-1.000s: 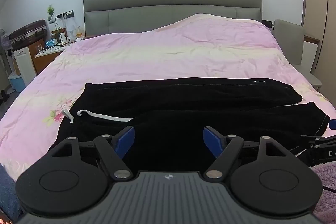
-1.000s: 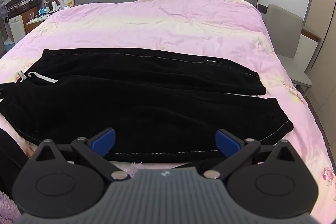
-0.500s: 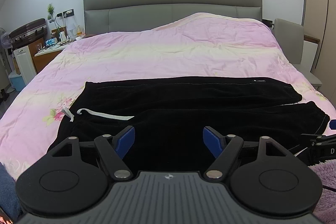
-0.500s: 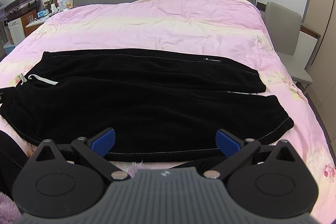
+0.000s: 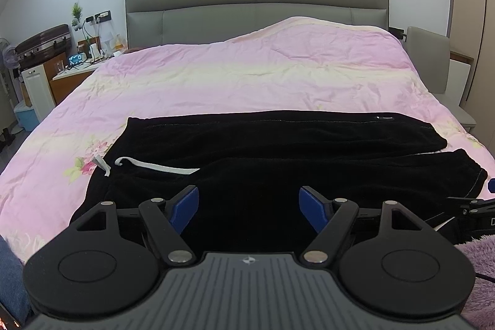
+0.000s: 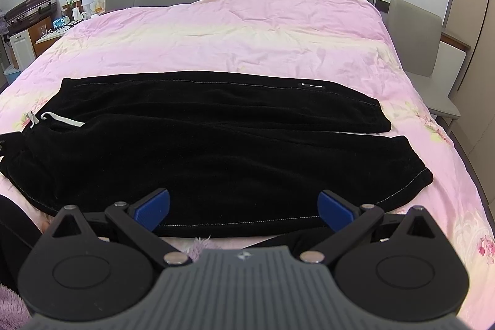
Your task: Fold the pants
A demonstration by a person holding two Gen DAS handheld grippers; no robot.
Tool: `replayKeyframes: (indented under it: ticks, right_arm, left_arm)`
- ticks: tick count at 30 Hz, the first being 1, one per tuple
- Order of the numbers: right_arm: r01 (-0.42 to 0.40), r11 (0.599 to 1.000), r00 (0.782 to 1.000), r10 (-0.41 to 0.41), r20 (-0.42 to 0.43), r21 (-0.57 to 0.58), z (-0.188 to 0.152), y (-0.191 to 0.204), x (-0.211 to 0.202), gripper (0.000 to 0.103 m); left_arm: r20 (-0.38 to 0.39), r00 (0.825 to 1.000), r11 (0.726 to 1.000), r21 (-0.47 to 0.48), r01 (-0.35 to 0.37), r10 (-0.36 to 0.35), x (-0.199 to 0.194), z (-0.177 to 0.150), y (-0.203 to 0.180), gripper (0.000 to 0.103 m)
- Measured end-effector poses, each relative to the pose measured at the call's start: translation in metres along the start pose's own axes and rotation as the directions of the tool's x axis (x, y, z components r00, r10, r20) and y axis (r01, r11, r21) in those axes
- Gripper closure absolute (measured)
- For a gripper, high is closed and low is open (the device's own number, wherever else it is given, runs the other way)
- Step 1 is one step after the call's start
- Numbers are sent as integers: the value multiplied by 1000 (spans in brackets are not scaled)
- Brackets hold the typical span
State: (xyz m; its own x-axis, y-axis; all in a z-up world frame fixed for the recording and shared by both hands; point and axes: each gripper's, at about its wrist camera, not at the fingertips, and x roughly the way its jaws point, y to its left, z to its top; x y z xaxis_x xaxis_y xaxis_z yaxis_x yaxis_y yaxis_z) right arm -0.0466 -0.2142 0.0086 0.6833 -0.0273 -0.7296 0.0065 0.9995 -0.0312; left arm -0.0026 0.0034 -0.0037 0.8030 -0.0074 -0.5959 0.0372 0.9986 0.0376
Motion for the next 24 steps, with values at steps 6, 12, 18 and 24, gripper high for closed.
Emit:
replayKeyframes:
  ticks: [6, 12, 18, 24]
  right_arm:
    - [1, 1000, 1000, -2, 2, 6, -1, 0, 0, 5]
    - [3, 1000, 1000, -3, -3, 13, -1, -1, 0, 5]
    - [1, 1000, 1000, -1, -13, 20, -2, -1, 0, 5]
    - [3, 1000, 1000, -2, -21, 25, 1, -1, 1, 5]
  left_arm:
    - [-9, 1000, 1000, -1, 0, 0, 2, 3, -2, 16]
    - [-21, 1000, 1000, 6, 3, -3, 5, 3, -3, 16]
    - [-30, 1000, 1000, 6, 6, -6, 7, 4, -3, 16]
    - [-33, 999, 1000, 10, 7, -6, 9, 3, -4, 16]
